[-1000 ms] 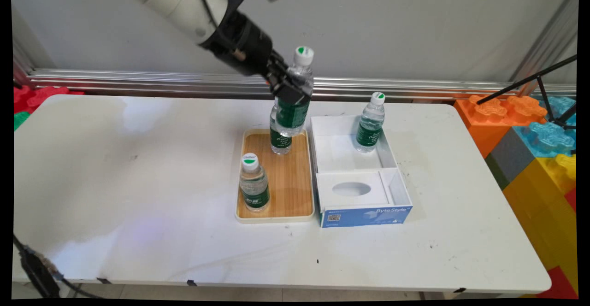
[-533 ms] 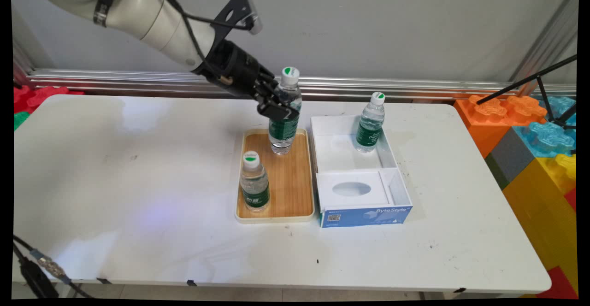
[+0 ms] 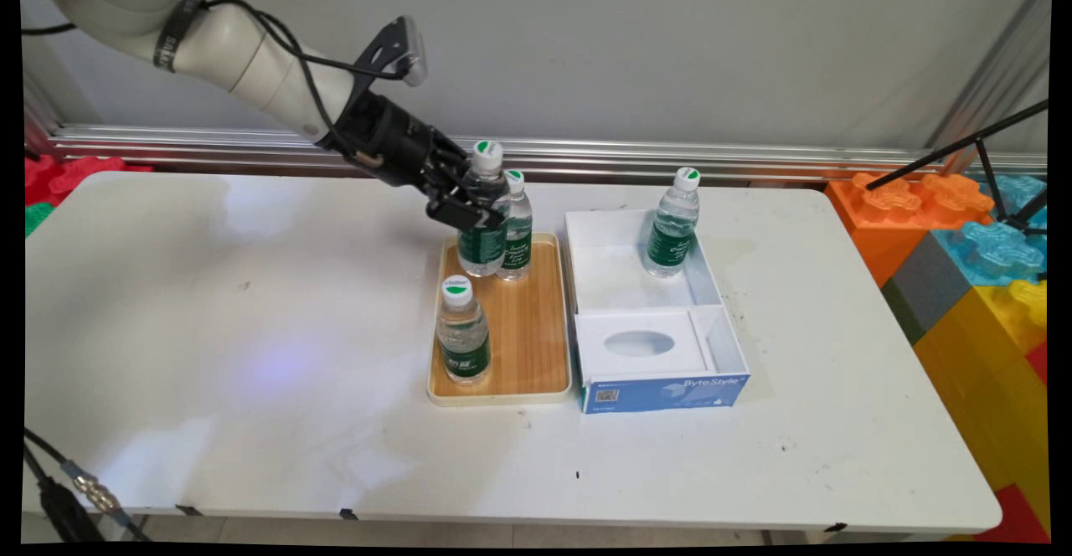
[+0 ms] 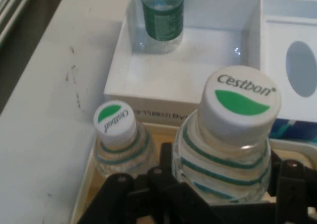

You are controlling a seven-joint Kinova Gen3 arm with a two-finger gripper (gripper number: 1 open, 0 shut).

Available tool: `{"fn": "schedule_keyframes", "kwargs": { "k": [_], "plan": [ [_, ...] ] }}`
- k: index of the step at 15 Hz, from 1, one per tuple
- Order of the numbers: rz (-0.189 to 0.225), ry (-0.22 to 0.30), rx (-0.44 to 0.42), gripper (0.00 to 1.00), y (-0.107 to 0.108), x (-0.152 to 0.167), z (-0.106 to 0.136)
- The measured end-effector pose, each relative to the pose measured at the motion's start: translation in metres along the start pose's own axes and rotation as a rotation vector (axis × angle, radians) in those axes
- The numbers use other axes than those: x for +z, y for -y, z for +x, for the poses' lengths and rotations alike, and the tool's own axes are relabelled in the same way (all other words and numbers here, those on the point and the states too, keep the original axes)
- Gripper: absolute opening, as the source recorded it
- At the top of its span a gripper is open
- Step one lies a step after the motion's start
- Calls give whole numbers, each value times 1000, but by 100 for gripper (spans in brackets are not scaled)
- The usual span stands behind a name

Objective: Place the picked object on the tray

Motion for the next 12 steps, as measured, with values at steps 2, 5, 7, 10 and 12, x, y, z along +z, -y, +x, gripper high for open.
{"fn": "schedule_keyframes", "kwargs": {
  "k": [2, 5, 7, 10, 12],
  "plan": [
    [-34, -6, 0, 0, 12, 2, -15],
    [-81, -15, 2, 0, 26, 6, -36],
    [-99, -21, 10, 0, 37, 11, -48],
    [-123, -31, 21, 0, 51, 17, -63],
    [-141, -40, 30, 0, 60, 21, -72]
  ]
}}
